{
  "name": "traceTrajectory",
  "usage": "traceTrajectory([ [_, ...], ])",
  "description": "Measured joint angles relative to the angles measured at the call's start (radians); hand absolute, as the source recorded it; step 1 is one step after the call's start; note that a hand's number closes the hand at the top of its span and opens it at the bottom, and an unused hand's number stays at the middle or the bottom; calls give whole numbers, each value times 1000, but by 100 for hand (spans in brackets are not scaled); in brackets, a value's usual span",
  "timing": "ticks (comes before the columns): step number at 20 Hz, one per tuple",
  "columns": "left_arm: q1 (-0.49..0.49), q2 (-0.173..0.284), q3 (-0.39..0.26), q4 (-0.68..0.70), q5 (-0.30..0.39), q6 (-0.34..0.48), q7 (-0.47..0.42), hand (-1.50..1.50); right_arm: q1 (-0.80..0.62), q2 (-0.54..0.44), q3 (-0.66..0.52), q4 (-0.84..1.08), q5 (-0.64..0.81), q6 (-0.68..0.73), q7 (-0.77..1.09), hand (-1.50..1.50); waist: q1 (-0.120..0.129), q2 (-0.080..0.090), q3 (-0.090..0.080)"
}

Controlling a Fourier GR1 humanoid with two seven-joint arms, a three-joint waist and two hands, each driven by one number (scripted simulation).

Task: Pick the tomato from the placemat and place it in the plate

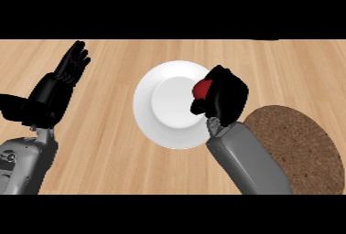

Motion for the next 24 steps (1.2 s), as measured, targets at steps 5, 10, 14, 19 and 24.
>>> traceTrajectory([
  [5, -8, -6, -1, 14, -1, -7, -10, 0, -63, 0, -61, 147, -99, -116, -42, -150, 8, 2, 1],
  [10, -22, -14, -5, 14, -6, -3, -3, 0, -131, 2, -86, 267, -177, -310, -113, -150, 12, 2, 1],
  [14, -9, -13, -2, 15, -10, -5, -13, 0, -181, 3, -106, 336, -182, -481, -143, -150, 9, -1, 1],
  [19, 7, -10, 4, 15, -12, -6, -11, 0, -216, 4, -100, 370, -221, -669, -119, -150, -5, -8, 0],
  [24, 21, -2, 26, 4, -15, 4, 1, 0, -194, 5, -64, 355, -209, -808, -75, -150, -39, -20, -1],
])
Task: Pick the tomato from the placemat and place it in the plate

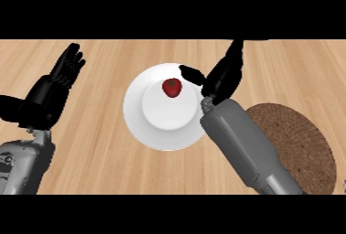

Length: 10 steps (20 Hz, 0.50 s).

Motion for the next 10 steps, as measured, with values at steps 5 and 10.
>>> traceTrajectory([
  [5, 29, 7, 24, -2, -2, 5, -2, 0, 130, 2, 53, -133, 62, -77, 28, -150, -43, -11, -1],
  [10, 50, 12, 43, -18, 2, 0, 7, 0, 344, 3, 119, -347, 178, -103, 43, -150, -62, -15, -1],
])
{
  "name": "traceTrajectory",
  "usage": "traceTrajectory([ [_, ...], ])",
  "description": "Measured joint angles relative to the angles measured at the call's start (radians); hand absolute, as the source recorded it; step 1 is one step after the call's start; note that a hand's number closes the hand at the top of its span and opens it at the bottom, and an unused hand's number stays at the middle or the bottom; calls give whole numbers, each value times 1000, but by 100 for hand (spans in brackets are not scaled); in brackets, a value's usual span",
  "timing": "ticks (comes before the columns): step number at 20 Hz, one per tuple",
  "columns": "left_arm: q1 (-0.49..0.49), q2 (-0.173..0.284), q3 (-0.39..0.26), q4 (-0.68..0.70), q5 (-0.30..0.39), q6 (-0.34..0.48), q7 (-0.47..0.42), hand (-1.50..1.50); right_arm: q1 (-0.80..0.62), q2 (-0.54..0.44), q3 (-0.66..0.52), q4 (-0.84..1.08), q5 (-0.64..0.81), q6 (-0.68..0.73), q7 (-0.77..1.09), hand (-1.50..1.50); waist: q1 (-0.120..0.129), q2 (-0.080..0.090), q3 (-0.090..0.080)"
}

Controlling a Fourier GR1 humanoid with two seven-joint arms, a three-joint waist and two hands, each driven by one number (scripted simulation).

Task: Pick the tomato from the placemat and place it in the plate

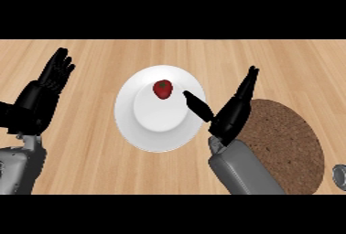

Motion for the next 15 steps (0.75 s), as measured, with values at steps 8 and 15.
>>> traceTrajectory([
  [8, 17, 10, 32, -14, 6, -23, -1, 0, 415, -26, 112, -414, 127, 36, 1, -150, -8, 3, 0],
  [15, 12, 2, 43, -22, -4, -39, 11, 0, 695, -82, 213, -639, 200, 46, -37, -150, -2, 7, 0],
])
